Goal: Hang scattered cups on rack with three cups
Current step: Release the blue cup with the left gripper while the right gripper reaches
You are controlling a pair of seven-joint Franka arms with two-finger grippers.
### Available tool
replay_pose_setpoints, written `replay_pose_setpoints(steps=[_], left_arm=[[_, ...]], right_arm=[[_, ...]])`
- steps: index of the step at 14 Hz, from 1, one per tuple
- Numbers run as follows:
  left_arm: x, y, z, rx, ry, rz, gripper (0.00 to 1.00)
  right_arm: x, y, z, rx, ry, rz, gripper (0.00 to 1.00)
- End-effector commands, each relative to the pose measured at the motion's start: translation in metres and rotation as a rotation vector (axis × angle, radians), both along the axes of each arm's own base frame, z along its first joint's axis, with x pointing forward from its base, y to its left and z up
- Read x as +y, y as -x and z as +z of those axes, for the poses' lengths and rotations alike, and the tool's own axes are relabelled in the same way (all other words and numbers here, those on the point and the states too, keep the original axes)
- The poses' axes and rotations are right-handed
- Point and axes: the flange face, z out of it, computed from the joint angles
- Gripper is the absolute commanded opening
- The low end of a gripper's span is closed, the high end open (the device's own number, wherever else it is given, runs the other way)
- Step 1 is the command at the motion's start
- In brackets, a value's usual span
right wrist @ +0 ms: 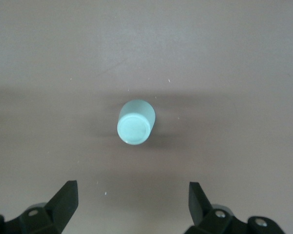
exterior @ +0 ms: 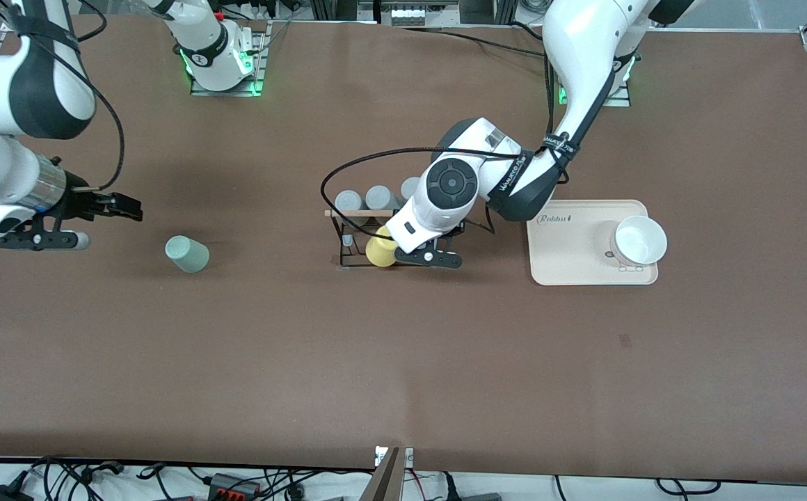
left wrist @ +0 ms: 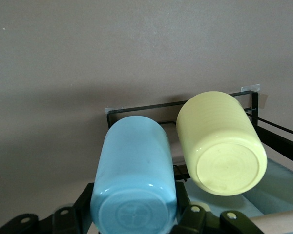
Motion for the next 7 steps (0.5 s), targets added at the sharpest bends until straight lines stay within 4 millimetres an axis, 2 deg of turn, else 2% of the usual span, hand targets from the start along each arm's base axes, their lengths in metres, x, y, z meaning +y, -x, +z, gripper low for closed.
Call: replay_pose_setpoints(steps=[1, 2, 5, 7], left_arm=[[-0.006, 0.002, -0.007, 0.014, -0.007, -0.009, 0.78], [-0.006, 0.001, -0.001, 0.007, -0.004, -0.008, 1.0], [-0.004, -0.006, 0.022, -0.012, 0.019, 0.007, 1.0], [-0.003, -0.008, 0.028, -0.018, 0.026, 0.012, 1.0]], right_arm=[[0.006, 0.012, 0.0, -0.025, -0.017, 0.004, 1.0], [0.006, 0.013, 0.003, -0.025, -0.016, 0.006, 1.0], [0.005, 0.018, 0.016, -0.019, -0.015, 0.005, 1.0], [0.004, 0.022, 0.023, -0.01, -0.015, 0.005, 1.0]])
